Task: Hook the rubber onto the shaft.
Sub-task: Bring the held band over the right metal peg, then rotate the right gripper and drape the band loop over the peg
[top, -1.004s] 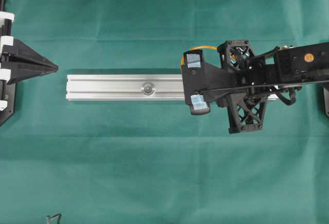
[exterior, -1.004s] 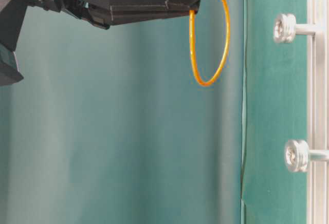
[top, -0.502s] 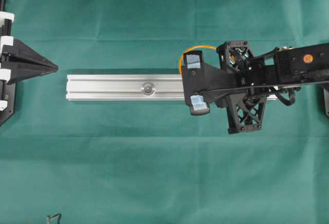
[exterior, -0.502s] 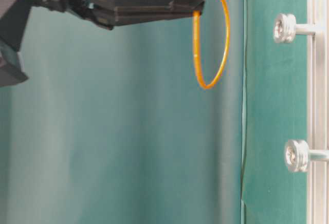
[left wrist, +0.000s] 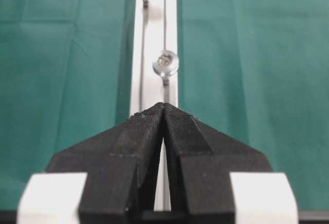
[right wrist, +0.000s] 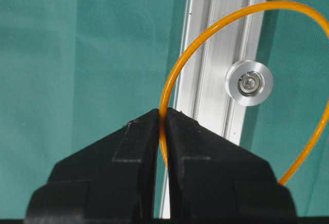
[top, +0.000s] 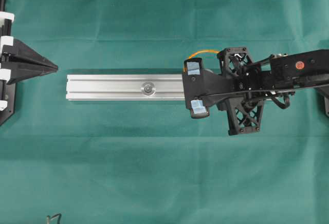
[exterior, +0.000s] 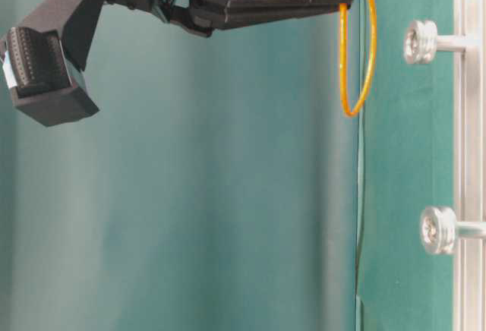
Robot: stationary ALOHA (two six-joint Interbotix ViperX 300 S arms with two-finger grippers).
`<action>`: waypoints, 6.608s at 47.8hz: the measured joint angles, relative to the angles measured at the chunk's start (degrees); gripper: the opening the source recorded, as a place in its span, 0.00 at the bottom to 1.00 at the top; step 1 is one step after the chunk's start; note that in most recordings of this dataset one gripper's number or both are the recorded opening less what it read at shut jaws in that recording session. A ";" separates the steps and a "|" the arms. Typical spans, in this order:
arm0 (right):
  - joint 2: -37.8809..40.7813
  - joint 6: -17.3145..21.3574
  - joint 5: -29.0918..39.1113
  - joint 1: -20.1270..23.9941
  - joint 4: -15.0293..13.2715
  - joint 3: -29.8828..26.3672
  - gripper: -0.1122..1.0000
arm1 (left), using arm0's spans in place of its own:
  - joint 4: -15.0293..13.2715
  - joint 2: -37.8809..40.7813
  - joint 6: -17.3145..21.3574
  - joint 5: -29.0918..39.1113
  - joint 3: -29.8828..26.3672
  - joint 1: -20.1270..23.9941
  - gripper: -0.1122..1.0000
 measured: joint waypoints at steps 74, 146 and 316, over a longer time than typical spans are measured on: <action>0.70 0.00 -1.05 0.18 0.53 0.26 0.16 | 0.00 0.00 0.00 0.00 0.00 0.00 0.10; 1.85 0.26 -3.60 5.01 2.46 0.26 0.16 | -0.09 0.00 -0.44 0.00 0.00 -0.26 0.10; 12.39 53.96 -20.83 0.88 0.53 -7.29 0.16 | 0.00 0.00 -0.35 0.00 0.00 -0.35 0.10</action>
